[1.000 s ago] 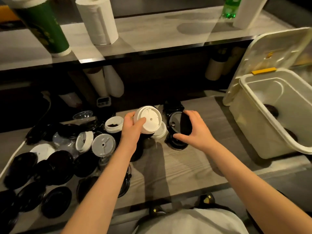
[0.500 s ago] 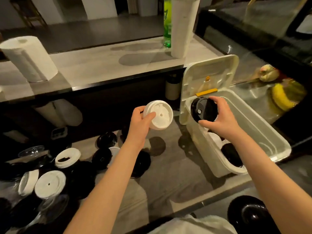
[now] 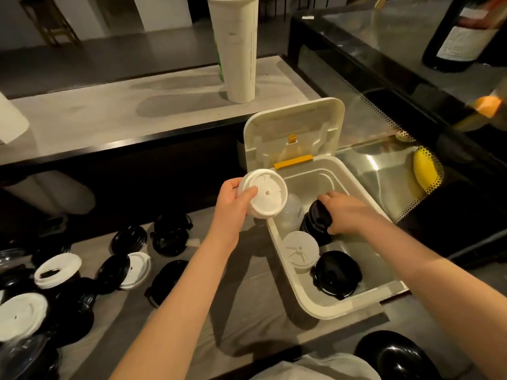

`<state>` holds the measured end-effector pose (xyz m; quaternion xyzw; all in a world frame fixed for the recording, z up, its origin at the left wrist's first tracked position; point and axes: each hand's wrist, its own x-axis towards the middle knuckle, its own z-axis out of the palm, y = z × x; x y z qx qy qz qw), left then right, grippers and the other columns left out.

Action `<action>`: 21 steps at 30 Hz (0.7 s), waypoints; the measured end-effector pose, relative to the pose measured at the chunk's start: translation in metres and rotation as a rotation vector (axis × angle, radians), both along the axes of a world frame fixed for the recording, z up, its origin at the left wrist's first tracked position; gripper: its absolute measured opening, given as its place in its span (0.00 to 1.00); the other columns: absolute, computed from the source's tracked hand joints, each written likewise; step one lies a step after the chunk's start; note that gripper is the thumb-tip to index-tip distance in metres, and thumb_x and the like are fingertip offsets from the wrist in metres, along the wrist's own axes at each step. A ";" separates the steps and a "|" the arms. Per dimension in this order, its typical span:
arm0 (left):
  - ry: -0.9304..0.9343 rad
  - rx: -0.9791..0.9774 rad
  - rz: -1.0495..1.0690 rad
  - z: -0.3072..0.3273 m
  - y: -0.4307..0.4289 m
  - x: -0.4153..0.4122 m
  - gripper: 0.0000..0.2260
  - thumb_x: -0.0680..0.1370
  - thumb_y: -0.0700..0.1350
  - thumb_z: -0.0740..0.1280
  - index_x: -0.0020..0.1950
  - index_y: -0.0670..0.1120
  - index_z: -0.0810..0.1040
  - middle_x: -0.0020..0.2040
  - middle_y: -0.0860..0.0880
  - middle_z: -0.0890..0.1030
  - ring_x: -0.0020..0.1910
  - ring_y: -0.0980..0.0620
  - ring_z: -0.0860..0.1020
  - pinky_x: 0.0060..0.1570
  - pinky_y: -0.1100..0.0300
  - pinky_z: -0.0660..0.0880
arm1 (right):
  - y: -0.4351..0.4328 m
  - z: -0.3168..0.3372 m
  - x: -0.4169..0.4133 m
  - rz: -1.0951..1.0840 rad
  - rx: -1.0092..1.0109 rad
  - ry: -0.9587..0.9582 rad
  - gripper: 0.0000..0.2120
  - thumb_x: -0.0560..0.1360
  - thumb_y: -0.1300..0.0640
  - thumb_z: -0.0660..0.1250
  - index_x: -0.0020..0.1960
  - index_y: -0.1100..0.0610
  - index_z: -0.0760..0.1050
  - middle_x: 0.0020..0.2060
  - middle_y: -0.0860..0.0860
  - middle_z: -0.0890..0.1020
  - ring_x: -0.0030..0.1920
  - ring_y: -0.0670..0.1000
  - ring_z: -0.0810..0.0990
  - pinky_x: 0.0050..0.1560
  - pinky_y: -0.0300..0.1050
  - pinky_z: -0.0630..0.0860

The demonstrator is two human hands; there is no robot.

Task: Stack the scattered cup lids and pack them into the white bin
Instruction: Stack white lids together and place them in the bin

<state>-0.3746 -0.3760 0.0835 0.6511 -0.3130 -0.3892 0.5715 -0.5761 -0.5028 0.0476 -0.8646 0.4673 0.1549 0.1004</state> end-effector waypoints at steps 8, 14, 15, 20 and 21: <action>0.014 0.003 0.083 -0.004 0.006 -0.007 0.12 0.78 0.44 0.64 0.60 0.47 0.70 0.58 0.46 0.76 0.55 0.49 0.76 0.47 0.59 0.74 | -0.012 0.000 0.012 0.048 0.126 0.094 0.35 0.63 0.52 0.77 0.66 0.54 0.65 0.58 0.52 0.72 0.58 0.56 0.74 0.53 0.49 0.77; 0.021 -0.011 0.082 -0.008 0.002 -0.018 0.13 0.78 0.44 0.64 0.61 0.46 0.70 0.56 0.46 0.76 0.51 0.51 0.76 0.40 0.62 0.73 | 0.024 0.006 -0.020 0.113 0.284 0.183 0.42 0.60 0.49 0.79 0.68 0.52 0.62 0.62 0.51 0.70 0.59 0.55 0.73 0.55 0.49 0.76; 0.026 -0.010 0.079 -0.009 0.001 -0.021 0.12 0.78 0.43 0.64 0.61 0.46 0.70 0.56 0.46 0.76 0.52 0.51 0.76 0.40 0.62 0.72 | 0.029 0.001 -0.023 0.129 0.300 0.217 0.42 0.60 0.48 0.79 0.68 0.51 0.61 0.62 0.51 0.70 0.60 0.55 0.73 0.56 0.50 0.76; 0.046 -0.012 0.046 -0.012 -0.002 -0.032 0.12 0.78 0.43 0.64 0.60 0.45 0.70 0.55 0.46 0.75 0.51 0.51 0.76 0.42 0.61 0.72 | 0.042 -0.020 -0.026 0.191 0.313 0.337 0.34 0.64 0.49 0.77 0.64 0.54 0.66 0.60 0.52 0.73 0.58 0.54 0.75 0.54 0.49 0.76; 0.054 -0.013 0.041 -0.013 -0.003 -0.033 0.11 0.78 0.42 0.64 0.60 0.46 0.70 0.54 0.46 0.76 0.51 0.51 0.76 0.42 0.61 0.73 | 0.041 -0.021 -0.024 0.198 0.301 0.342 0.34 0.64 0.49 0.77 0.64 0.55 0.66 0.60 0.53 0.74 0.58 0.54 0.75 0.54 0.49 0.75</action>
